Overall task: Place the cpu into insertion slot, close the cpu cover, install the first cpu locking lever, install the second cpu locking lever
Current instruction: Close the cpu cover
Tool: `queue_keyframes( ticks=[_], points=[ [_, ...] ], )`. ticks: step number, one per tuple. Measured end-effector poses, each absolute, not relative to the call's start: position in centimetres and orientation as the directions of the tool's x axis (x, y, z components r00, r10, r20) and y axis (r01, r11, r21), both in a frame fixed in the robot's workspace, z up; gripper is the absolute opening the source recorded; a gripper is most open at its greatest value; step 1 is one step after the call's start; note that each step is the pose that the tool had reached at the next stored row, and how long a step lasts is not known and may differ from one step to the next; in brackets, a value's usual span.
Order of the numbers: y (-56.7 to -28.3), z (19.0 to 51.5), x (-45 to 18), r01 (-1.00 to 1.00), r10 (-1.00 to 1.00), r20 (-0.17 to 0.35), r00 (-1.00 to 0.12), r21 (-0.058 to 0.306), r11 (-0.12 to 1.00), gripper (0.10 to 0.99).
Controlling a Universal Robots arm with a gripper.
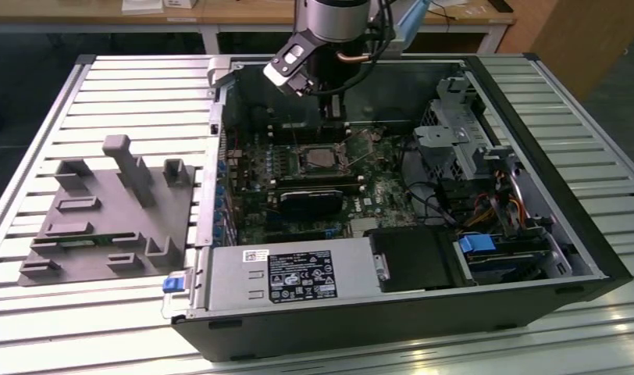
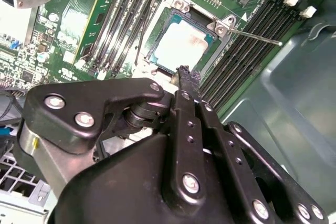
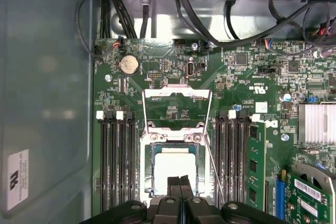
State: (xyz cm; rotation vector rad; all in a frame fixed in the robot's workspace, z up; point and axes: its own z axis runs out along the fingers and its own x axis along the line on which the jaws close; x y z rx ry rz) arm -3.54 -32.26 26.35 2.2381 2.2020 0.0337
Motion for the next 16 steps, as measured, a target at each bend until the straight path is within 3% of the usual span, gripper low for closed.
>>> queue_keyframes(
  ticks=[16],
  points=[
    [-32.3, 26.6, -1.0, 1.000, 1.000, 0.014, 0.016, 0.016, -0.016, 0.102]
  ],
)
